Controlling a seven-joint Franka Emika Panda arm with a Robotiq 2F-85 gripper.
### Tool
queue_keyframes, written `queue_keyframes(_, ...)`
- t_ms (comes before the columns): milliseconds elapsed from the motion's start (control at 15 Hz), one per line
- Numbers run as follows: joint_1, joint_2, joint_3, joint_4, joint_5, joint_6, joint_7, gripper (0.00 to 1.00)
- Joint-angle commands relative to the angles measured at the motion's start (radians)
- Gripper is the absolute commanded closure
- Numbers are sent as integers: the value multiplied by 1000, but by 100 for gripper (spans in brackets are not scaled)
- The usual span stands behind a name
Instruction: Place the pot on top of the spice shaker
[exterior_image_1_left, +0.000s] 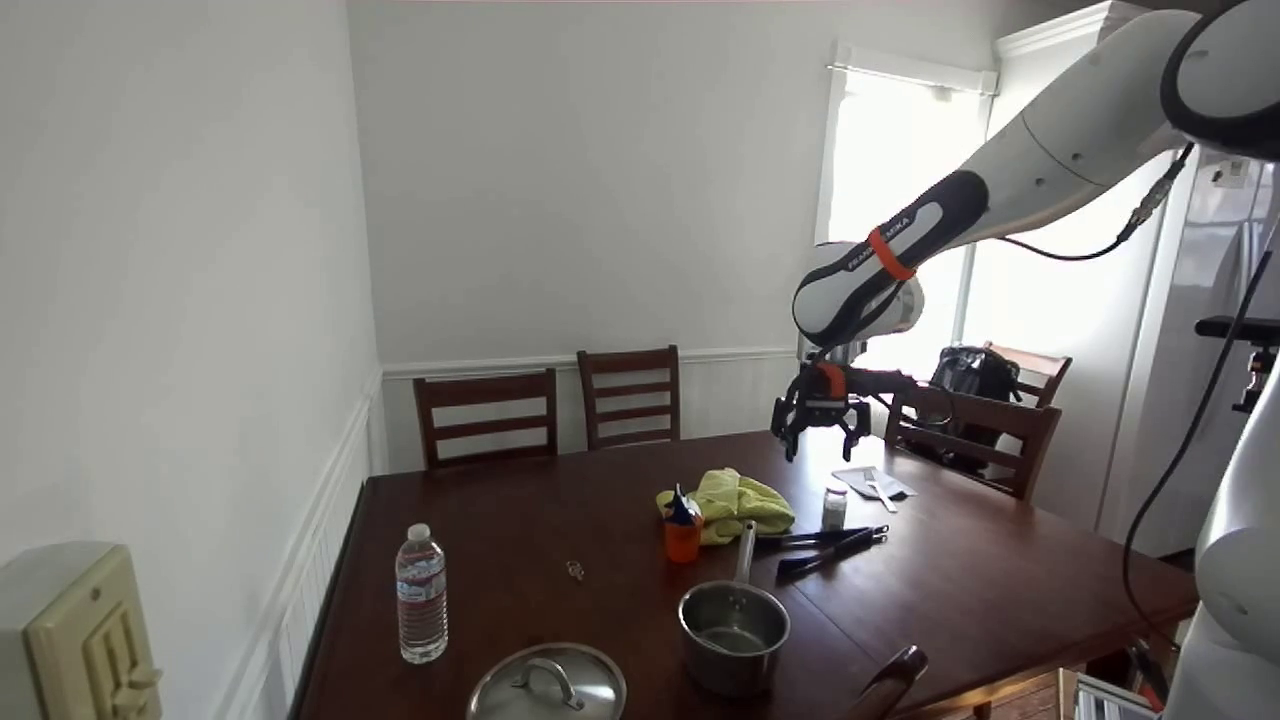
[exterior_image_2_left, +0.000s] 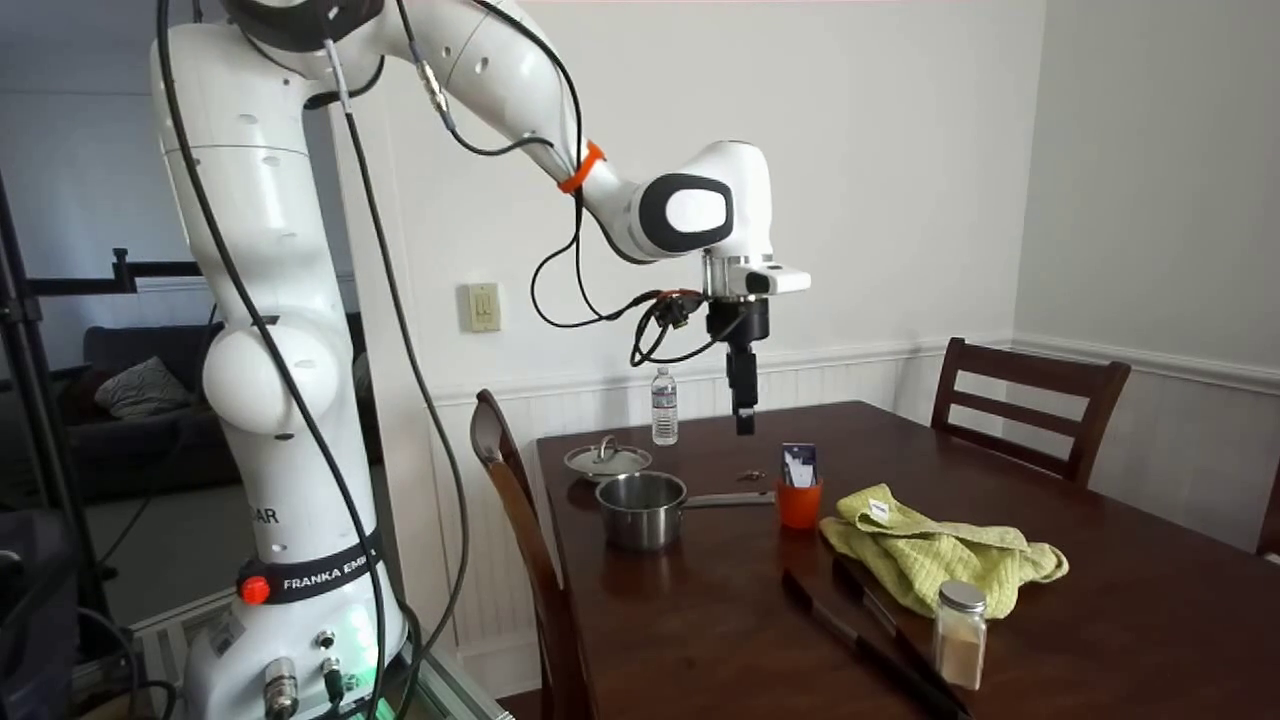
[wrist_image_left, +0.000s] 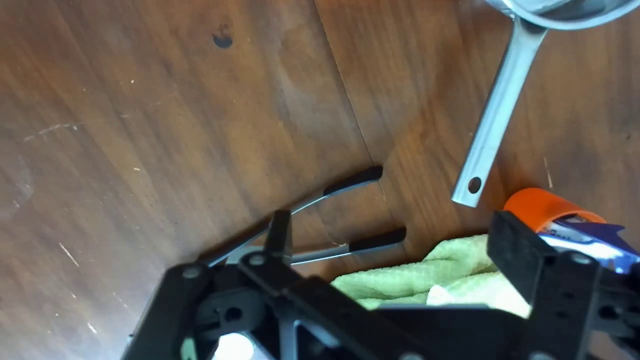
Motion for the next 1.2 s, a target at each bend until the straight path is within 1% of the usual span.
queue_keyframes(0,44,30,6,-11,3,31,250,0)
queue_keyframes(133,76,91,20,-20,5,84,397,0)
queue_keyframes(200,95,125,24,-18,-6,79,473,0)
queue_keyframes(333,142,197,26,-20,-34,105,621,0)
queue_keyframes(400,172,234,26,-13,-34,100,685,0)
queue_keyframes(467,192,267,21,-8,-20,104,713,0)
queue_keyframes(600,223,324,27,5,35,116,708,0)
queue_keyframes(733,247,349,34,6,73,153,701,0)
queue_keyframes(933,264,381,28,22,98,191,681,0)
queue_keyframes(1067,265,377,23,24,106,206,676,0)
queue_keyframes(1133,268,353,21,12,105,210,677,0)
